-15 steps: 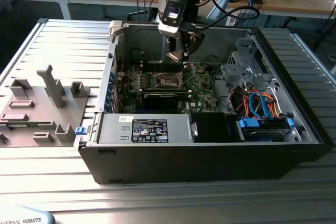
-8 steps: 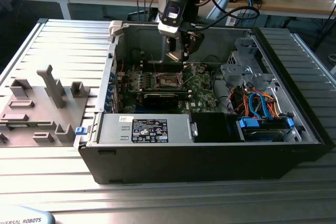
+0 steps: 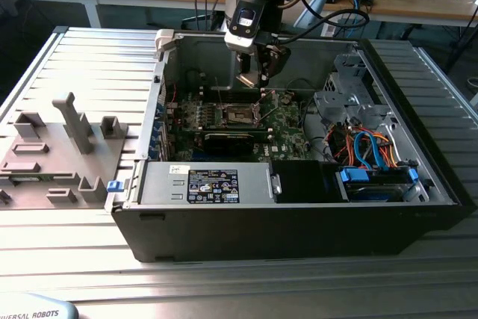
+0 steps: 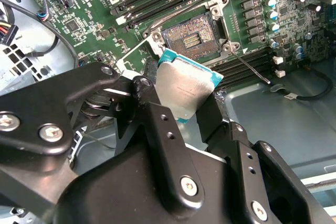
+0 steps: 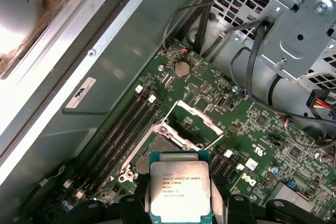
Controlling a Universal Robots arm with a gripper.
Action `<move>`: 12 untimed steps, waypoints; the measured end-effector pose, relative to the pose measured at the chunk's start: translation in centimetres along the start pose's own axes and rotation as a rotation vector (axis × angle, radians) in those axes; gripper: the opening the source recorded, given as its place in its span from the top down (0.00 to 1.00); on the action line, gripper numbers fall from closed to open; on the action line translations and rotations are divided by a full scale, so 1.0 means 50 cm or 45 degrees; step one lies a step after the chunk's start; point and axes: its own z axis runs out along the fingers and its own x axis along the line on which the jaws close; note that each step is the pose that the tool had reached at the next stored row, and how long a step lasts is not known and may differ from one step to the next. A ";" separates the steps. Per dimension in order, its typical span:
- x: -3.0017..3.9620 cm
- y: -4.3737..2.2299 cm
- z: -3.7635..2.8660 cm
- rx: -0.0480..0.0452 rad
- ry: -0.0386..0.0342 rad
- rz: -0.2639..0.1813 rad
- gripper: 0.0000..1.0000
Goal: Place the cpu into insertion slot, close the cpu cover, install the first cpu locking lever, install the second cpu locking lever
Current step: 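Place the cpu into insertion slot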
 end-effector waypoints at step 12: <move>0.000 0.000 0.003 0.000 -0.0013 0.020 0.46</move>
